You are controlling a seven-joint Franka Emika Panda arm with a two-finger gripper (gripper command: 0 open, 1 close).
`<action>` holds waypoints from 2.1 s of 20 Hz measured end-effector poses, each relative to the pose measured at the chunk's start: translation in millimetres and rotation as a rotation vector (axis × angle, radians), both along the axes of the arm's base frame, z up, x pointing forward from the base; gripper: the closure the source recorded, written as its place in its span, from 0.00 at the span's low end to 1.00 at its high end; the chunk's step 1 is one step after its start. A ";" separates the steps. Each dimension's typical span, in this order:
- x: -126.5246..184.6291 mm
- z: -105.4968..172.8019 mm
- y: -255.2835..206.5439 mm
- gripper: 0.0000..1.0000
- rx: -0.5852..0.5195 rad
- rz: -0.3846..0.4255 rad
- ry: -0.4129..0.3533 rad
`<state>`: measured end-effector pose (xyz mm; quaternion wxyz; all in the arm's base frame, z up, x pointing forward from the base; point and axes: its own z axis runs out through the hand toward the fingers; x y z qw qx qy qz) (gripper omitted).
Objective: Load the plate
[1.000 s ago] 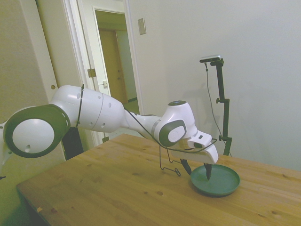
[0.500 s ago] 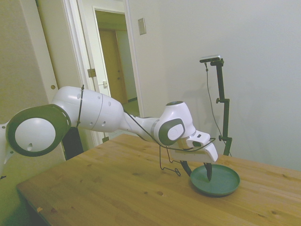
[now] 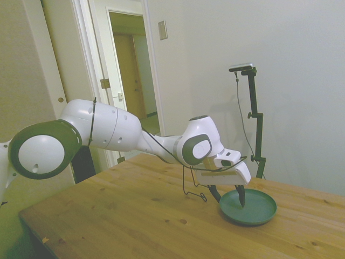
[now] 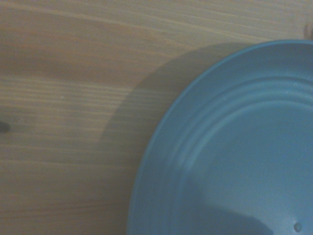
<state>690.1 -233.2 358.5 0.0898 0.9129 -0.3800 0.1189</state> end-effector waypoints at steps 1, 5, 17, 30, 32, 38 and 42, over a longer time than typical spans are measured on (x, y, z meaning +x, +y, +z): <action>0.1 -0.1 0.1 1.00 0.000 0.000 0.000; 0.6 -1.2 0.9 1.00 0.000 0.001 0.001; -0.5 -5.9 0.7 1.00 -0.001 0.001 0.011; -1.3 -3.4 -4.0 1.00 -0.025 0.006 0.014; -1.0 -2.0 -4.0 1.00 -0.026 0.006 0.011; 1.4 9.9 -3.2 1.00 -0.029 0.008 -0.009; 10.6 29.3 4.2 1.00 -0.030 0.018 -0.039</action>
